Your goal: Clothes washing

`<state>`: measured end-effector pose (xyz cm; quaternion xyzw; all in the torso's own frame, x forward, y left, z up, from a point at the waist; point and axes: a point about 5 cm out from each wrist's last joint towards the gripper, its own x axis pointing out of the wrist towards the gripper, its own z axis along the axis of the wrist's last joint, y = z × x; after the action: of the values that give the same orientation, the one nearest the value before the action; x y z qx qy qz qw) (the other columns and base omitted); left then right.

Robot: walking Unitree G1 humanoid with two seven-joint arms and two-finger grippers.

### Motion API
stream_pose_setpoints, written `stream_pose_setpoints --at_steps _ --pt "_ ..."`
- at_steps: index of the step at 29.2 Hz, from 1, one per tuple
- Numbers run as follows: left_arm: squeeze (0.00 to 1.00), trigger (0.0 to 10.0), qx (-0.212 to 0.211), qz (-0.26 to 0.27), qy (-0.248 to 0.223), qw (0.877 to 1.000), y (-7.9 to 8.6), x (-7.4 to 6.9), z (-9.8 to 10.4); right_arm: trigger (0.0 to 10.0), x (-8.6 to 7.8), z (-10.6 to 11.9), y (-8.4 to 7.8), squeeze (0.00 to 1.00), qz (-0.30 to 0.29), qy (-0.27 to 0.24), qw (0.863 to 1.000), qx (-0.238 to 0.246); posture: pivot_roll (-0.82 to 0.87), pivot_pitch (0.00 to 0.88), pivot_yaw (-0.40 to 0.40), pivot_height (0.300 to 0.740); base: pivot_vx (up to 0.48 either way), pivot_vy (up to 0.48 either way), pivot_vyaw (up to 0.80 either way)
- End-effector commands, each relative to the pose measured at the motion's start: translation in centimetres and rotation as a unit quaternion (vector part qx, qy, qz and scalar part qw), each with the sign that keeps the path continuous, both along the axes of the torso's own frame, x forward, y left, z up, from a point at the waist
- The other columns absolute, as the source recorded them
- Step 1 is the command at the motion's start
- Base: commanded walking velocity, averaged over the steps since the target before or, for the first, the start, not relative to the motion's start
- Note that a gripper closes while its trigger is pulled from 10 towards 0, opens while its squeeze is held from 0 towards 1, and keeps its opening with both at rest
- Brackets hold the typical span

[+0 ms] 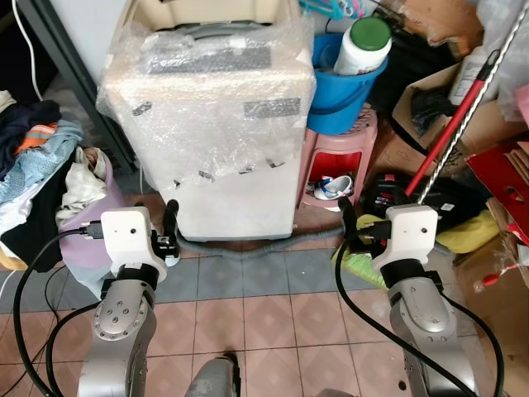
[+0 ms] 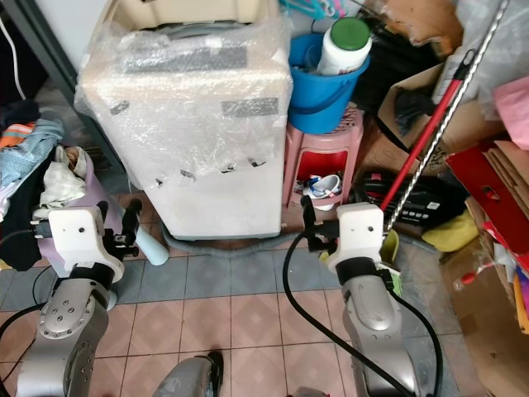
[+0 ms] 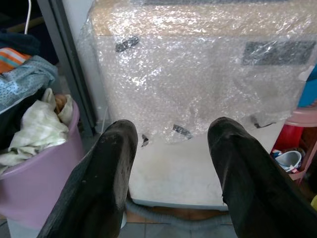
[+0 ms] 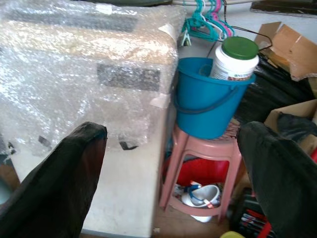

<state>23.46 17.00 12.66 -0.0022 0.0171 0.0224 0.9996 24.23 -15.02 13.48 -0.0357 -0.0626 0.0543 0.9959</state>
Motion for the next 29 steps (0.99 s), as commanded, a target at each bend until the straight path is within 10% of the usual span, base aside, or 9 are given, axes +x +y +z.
stream_pose_setpoints --at_steps 1,7,8,9,22,23,29 --pt "1.0 10.0 -0.003 -0.002 0.003 1.0 0.0 -0.1 0.1 10.0 -0.3 -0.1 0.0 1.0 0.007 0.0 1.0 0.003 -0.03 0.118 0.013 0.74 0.0 0.0 0.56" --pt "1.0 10.0 -0.015 0.007 0.012 1.0 0.1 -0.1 0.1 10.0 -0.3 0.0 0.3 1.0 0.014 0.003 1.0 -0.001 -0.02 0.125 0.011 0.74 0.0 0.0 0.16" --pt "0.5 10.0 -0.008 0.008 0.02 1.0 0.2 -0.1 0.0 10.0 -0.2 -0.2 0.4 0.0 0.02 0.015 1.0 0.008 -0.02 0.128 0.011 0.74 0.0 0.0 0.0" --pt "0.0 10.0 -0.006 0.008 0.022 1.0 0.2 -0.1 0.0 10.0 -0.3 -0.3 0.4 0.0 0.021 0.018 1.0 0.013 -0.02 0.128 0.011 0.74 0.0 0.0 0.0" --pt "0.0 10.0 -0.034 0.015 0.046 0.998 0.4 0.0 -0.2 10.0 -0.1 -0.4 1.2 0.0 0.037 0.045 0.998 0.003 -0.03 0.145 0.015 0.74 0.0 0.193 0.0" --pt "0.0 10.0 -0.033 0.017 0.046 0.998 0.4 0.0 -0.2 0.0 -0.7 -0.3 1.6 0.0 0.072 0.046 0.995 0.053 -0.03 0.147 0.015 0.74 0.0 0.345 0.0" --pt "0.0 10.0 -0.035 0.022 0.048 0.998 0.5 0.0 -0.1 0.0 -0.7 -0.5 0.9 0.0 0.046 0.051 0.997 0.033 -0.03 0.15 0.014 0.74 0.0 0.057 0.0"
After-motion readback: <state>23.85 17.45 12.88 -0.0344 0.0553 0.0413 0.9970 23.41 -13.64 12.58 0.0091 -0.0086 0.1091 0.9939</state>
